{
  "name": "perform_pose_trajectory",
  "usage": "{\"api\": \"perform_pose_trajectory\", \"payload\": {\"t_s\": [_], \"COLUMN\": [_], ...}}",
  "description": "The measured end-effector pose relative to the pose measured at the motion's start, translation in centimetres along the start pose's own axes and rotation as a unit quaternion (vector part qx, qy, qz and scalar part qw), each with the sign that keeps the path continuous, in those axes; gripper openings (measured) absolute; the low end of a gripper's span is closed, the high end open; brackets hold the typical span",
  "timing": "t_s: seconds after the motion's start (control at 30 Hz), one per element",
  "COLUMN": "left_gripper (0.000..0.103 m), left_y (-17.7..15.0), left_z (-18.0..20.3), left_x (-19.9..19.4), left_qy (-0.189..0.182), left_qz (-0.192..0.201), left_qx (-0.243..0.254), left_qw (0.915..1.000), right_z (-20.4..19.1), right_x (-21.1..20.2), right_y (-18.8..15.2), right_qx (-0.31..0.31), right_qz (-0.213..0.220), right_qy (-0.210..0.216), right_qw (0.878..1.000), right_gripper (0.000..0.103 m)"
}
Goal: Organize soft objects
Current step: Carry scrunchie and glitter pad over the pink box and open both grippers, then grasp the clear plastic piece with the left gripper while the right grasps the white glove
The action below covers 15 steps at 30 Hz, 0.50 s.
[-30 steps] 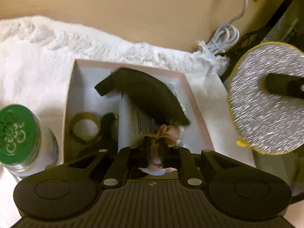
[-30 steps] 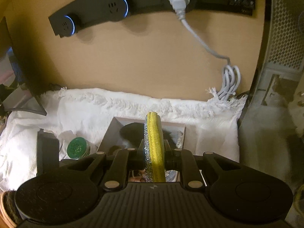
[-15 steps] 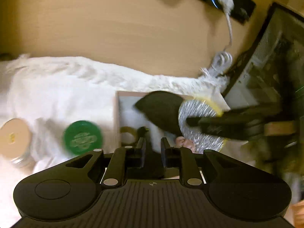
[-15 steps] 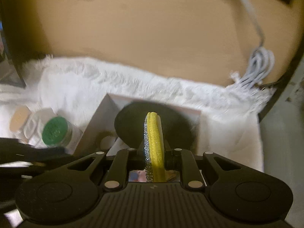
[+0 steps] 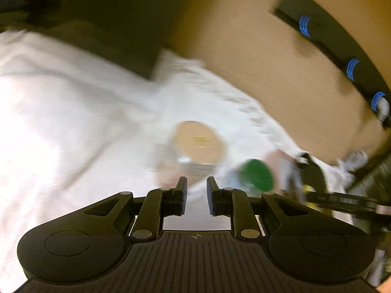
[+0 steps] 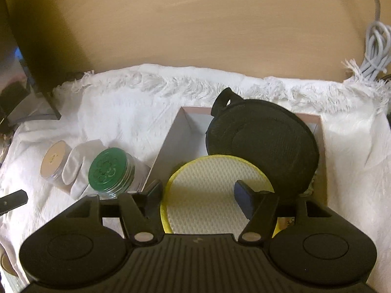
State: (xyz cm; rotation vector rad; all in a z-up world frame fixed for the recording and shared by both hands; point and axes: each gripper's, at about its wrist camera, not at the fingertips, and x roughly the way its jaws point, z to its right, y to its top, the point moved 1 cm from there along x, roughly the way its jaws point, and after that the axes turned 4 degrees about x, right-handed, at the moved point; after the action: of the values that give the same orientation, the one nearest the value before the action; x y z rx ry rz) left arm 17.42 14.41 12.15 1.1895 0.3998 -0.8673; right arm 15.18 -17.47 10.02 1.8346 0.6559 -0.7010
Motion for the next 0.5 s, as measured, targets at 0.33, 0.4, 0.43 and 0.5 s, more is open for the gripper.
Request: {"api": "perform_pose_trajectory", "payload": {"t_s": [0.33,0.4,0.43,0.5], "left_gripper": [0.019,0.019,0.019,0.019], "left_y": [-1.3,-1.1,-1.0,-0.4], "left_z": [-3.0,-3.1,-3.3,-3.9], "left_x": [2.1,3.0,3.3,4.3], "left_qy": [-0.020,-0.031,-0.034,-0.041], "left_qz": [-0.030,-0.034,-0.034,-0.037], "left_qx": [0.009,0.032,0.048,0.072], "left_qw": [0.9993,0.9984,0.9977,0.9959], "right_z": [-9.5,-12.0,-13.0,-14.8], "right_x": [-5.0,-4.2,-3.5,-2.2], "right_y": [-1.2,-2.1,-2.2,-1.8], "right_qx": [-0.187,-0.218,-0.223,-0.218], "right_qz": [0.083,0.068,0.056,0.029], "right_qy": [-0.003,0.008,0.015,0.023], "right_qw": [0.979,0.973,0.973,0.975], "right_gripper": [0.071,0.071,0.071,0.071]}}
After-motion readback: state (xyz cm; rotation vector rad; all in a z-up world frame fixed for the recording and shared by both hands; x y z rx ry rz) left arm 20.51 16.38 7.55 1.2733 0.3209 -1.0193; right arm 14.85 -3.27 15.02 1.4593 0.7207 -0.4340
